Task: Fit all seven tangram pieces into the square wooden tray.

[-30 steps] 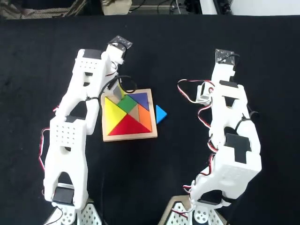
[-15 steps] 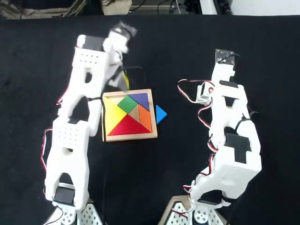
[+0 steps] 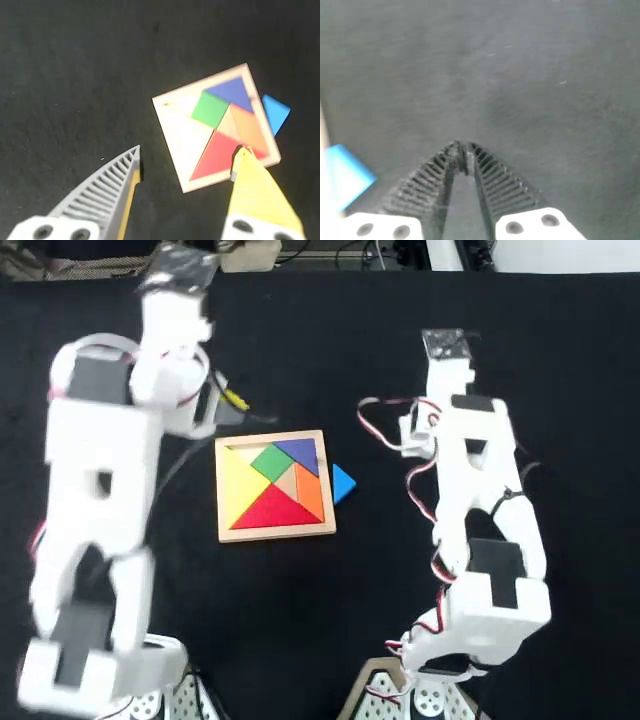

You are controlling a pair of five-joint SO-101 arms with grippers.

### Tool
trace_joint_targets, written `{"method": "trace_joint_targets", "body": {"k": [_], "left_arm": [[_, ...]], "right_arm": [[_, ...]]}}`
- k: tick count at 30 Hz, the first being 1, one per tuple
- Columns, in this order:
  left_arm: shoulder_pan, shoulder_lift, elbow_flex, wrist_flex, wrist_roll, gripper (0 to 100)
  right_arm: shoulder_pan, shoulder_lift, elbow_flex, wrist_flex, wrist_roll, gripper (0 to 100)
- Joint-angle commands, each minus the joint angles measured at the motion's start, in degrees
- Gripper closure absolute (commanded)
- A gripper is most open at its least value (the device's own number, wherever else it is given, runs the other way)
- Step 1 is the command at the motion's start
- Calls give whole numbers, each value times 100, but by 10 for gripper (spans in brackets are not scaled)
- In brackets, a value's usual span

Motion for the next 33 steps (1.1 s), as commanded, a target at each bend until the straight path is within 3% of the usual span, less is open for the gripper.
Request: {"method": "trace_joint_targets", "body": {"k": [1,7,11,17,22,33], "left_arm": [[-760,-2110,3134,-2013,888,712],[-1947,-3051,6440,-4721,2286,712],[-2202,-3086,7468,-5644,3121,712],[-2229,-3086,8207,-6593,3455,712],[-2141,-3138,8426,-6760,3455,712],[-1938,-3086,8400,-6778,3429,712]], "right_arm": [[-554,-224,-892,1055,281,959],[-1275,646,-1974,2136,-62,782],[-1547,1473,-2457,2233,-457,822],[-1829,2501,-3187,2251,-1389,809],[-1855,2633,-3327,2215,-1820,805],[-1793,2527,-2888,1952,-1785,805]]}}
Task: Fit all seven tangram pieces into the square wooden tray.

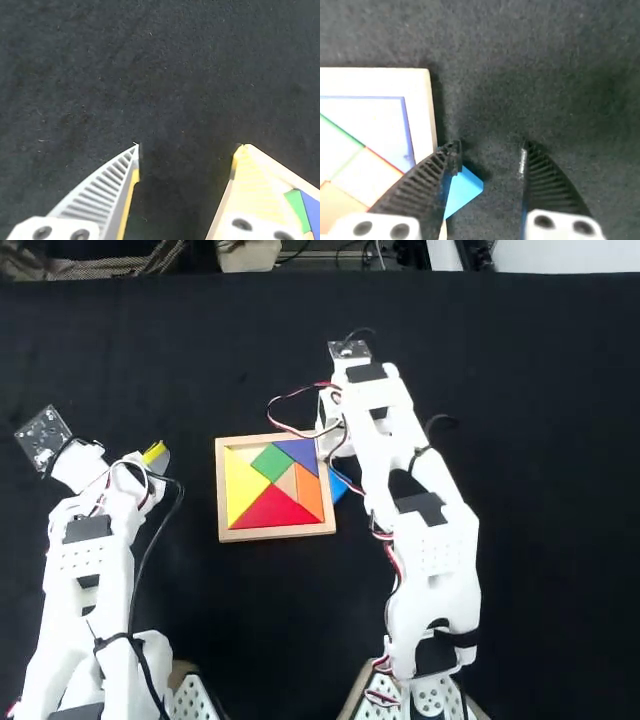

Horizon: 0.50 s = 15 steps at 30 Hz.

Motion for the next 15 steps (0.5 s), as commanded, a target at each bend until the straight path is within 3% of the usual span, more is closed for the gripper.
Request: {"method": "trace_joint_targets", "body": {"k": [1,8,15], "left_arm": [[75,-105,-57,-97,18,712],[75,-105,-57,-97,18,712],[75,-105,-57,-97,18,712]], "right_arm": [[0,-224,-4,97,-53,805],[273,-1279,620,18,457,807],[35,-2598,2352,-1327,1609,838]]}}
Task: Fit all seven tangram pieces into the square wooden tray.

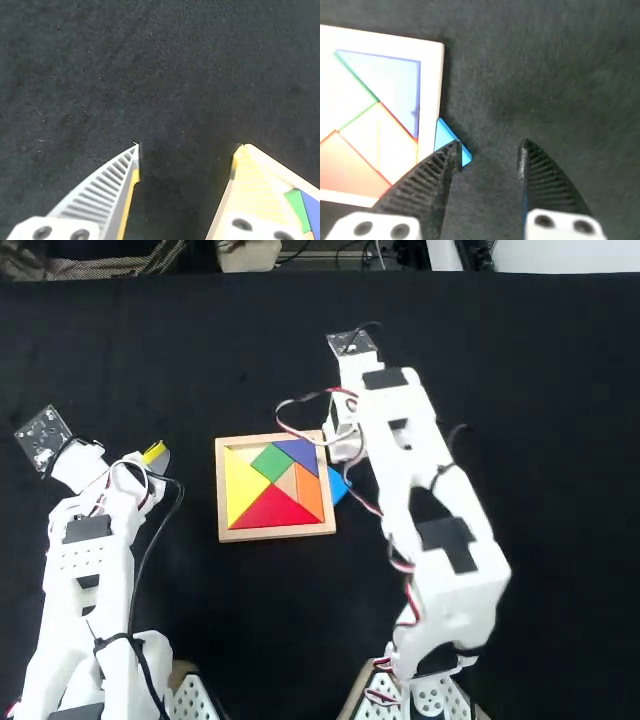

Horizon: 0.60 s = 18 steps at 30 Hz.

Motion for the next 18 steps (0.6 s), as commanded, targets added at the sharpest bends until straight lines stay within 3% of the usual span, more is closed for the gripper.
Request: {"method": "trace_joint_targets", "body": {"k": [1,9,18], "left_arm": [[75,-105,-48,-97,18,712],[75,-105,-31,-97,9,712],[75,-105,-22,-97,9,712]], "right_arm": [[-149,-778,708,-800,492,859],[-466,-901,1314,-1257,1152,991],[-501,-875,1543,-1626,1187,988]]}}
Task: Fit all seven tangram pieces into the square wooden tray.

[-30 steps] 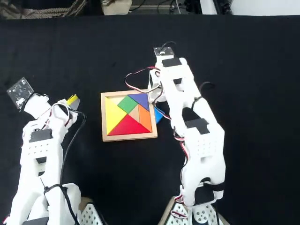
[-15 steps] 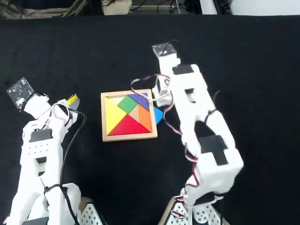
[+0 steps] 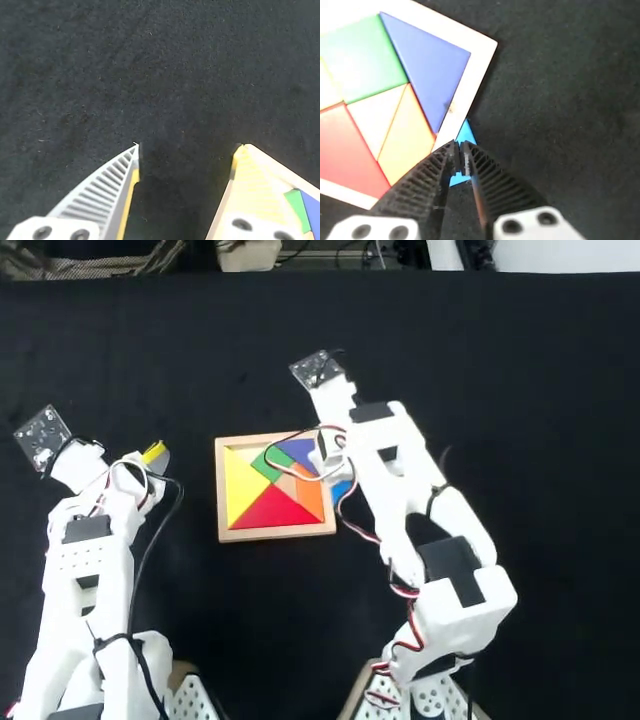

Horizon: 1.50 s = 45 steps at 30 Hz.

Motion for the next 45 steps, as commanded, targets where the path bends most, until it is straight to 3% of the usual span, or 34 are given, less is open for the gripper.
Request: {"method": "trace_joint_targets", "body": {"k": [1,12,20,28,38,45], "left_arm": [[75,-105,-22,-97,9,712],[75,-105,-13,-97,9,712],[75,-105,-4,-97,9,712],[75,-105,-4,-97,9,712],[75,-105,-22,-97,9,712],[75,-105,-40,-97,9,712]], "right_arm": [[-88,-303,75,-299,53,988],[-536,-215,198,-396,70,988],[167,110,84,-343,158,988],[246,769,-673,299,334,988],[1187,409,-699,290,334,988],[1134,119,-646,334,334,988]]}}
